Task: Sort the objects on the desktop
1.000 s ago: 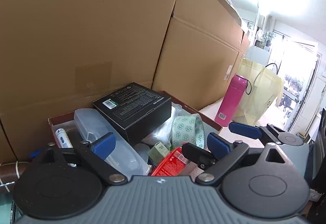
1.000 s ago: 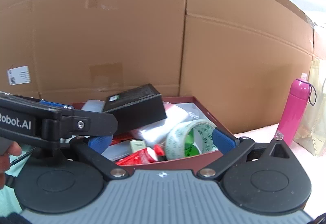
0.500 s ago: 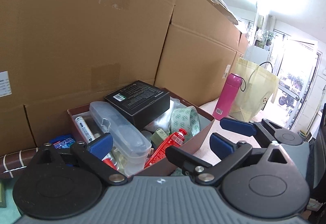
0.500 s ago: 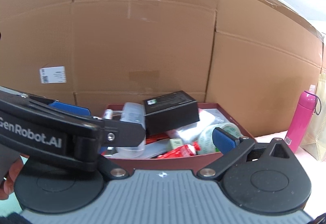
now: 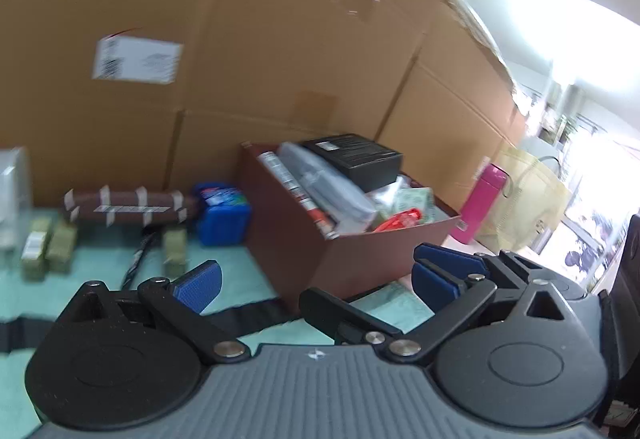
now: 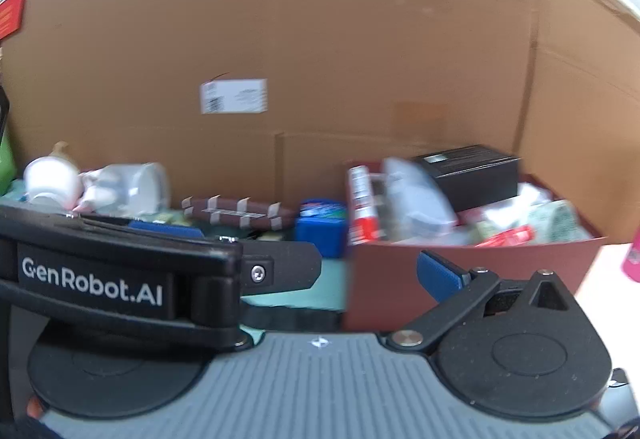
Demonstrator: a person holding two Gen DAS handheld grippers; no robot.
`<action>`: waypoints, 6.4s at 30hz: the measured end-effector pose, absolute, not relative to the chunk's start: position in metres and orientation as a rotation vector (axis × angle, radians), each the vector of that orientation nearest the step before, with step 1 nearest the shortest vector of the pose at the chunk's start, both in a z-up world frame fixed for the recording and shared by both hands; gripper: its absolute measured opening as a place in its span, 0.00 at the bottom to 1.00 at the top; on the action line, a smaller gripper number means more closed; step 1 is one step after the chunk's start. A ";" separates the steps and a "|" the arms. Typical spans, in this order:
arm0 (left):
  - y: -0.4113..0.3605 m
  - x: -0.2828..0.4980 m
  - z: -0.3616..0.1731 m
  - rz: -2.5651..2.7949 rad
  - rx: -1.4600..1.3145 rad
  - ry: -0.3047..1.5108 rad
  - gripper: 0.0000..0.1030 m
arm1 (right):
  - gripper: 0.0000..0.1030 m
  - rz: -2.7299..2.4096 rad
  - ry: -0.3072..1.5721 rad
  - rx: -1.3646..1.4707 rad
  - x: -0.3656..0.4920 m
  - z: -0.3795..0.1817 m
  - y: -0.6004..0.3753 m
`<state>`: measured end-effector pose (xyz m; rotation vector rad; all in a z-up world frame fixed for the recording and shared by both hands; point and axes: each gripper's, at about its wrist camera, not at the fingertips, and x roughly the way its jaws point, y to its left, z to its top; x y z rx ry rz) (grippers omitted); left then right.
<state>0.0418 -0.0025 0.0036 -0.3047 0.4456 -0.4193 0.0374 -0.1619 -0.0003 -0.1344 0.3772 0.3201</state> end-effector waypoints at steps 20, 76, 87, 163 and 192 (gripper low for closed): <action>0.193 -0.053 -0.024 0.172 -0.446 0.460 1.00 | 0.98 0.808 0.460 -0.197 0.021 -0.037 0.032; 0.342 -0.025 -0.057 0.330 -0.598 0.485 0.63 | 0.35 1.159 0.594 -0.267 0.094 -0.078 0.233; 0.344 -0.031 -0.056 0.323 -0.618 0.494 0.66 | 0.30 1.208 0.596 -0.248 0.089 -0.077 0.222; -0.084 0.163 0.039 -0.591 -0.433 0.471 0.01 | 0.08 0.232 0.194 0.069 0.124 0.004 -0.266; -0.122 0.179 0.024 -0.604 -0.276 0.433 0.70 | 0.08 0.123 0.259 -0.288 0.156 -0.029 -0.267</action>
